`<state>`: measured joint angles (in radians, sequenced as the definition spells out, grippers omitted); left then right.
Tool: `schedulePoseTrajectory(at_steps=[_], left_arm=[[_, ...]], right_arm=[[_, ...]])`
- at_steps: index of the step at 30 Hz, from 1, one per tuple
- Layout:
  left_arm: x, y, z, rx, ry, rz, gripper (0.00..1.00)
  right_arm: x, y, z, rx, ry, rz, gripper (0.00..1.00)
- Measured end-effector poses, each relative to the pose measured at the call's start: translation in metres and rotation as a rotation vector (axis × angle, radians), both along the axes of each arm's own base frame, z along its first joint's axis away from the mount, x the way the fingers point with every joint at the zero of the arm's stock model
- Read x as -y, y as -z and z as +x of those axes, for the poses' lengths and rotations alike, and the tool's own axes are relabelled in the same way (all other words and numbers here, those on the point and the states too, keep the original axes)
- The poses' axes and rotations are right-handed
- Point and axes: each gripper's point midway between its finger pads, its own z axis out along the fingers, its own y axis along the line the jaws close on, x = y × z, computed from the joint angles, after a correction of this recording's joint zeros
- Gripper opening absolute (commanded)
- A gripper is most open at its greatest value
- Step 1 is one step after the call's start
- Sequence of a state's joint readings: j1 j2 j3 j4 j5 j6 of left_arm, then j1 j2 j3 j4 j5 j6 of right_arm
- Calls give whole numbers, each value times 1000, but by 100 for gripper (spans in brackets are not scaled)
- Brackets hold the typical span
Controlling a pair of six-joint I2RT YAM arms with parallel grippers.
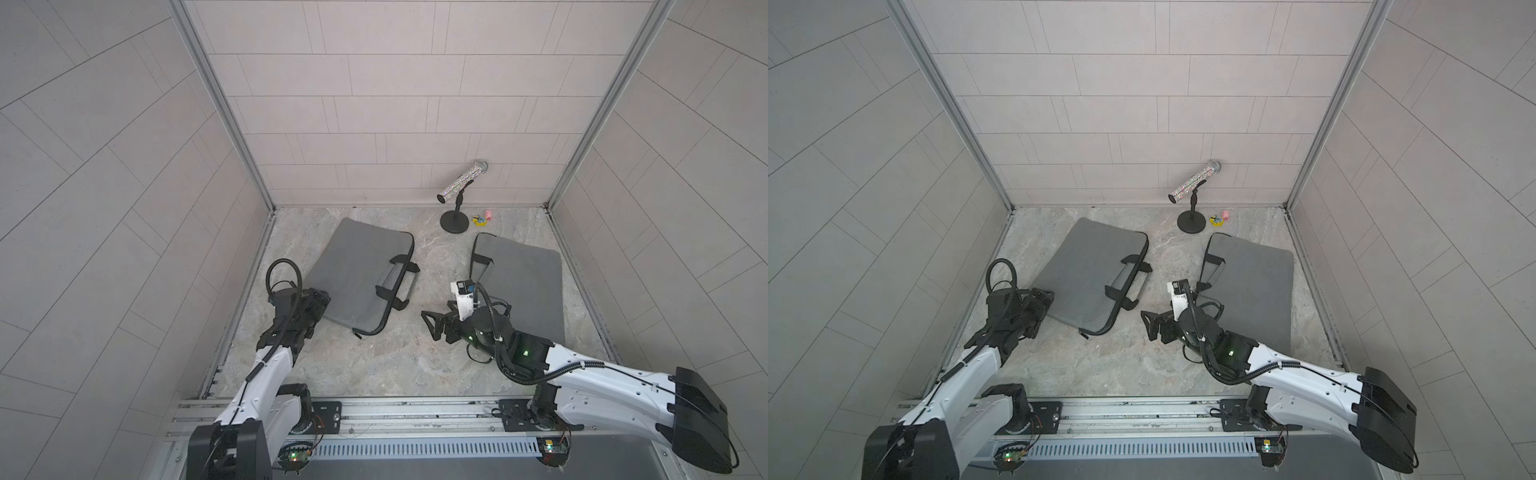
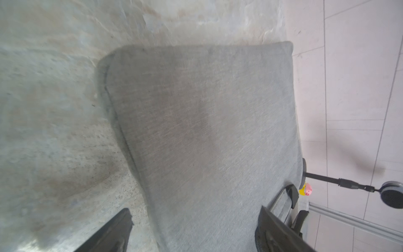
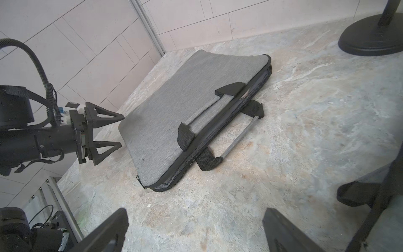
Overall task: Put the mouse into the laptop bag
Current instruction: Zip the zipper on the zippered laptop bag.
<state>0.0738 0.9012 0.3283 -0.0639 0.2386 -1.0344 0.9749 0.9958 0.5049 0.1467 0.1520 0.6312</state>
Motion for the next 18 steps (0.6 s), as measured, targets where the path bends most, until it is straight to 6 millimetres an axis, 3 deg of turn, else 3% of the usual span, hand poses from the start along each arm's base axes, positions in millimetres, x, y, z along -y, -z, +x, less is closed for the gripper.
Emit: schedulePoseTrajectory(at_steps=[4, 8, 11, 18], left_arm=[[-6, 0, -7, -12, -30, 16, 98], [-12, 5, -16, -48, -72, 30, 98], [-14, 9, -19, -72, -89, 28, 98], [-20, 14, -27, -119, -112, 36, 97]], right_arm=[[-47, 7, 0, -6, -44, -126, 82], [-112, 21, -17, -6, -134, -235, 70], [-147, 37, -30, -5, -185, -299, 59], [-182, 81, -51, -29, -225, -443, 47]])
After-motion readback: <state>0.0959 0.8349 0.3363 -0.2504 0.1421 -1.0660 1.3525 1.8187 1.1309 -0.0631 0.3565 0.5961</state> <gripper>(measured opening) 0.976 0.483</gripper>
